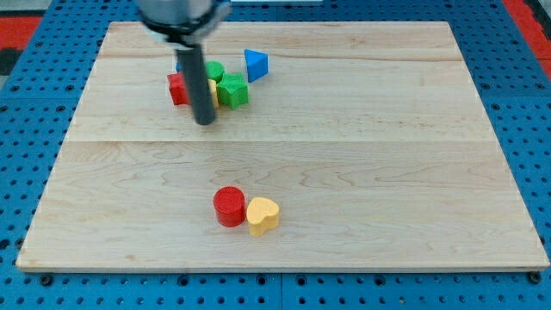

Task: Move the red circle above to the green star

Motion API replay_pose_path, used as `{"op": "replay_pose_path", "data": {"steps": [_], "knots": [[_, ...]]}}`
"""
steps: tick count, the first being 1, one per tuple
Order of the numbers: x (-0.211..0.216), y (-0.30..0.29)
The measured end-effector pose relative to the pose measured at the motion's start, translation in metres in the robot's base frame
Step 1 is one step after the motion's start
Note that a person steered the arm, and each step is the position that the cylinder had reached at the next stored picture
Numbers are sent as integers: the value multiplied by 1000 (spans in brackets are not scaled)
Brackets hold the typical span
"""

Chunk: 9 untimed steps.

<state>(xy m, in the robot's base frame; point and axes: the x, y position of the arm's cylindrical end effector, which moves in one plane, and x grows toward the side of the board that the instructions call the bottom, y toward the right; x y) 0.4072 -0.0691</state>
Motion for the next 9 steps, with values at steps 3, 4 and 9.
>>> {"op": "replay_pose_path", "data": {"steps": [3,4,9], "knots": [[114,93],[157,93],[142,-53]]}}
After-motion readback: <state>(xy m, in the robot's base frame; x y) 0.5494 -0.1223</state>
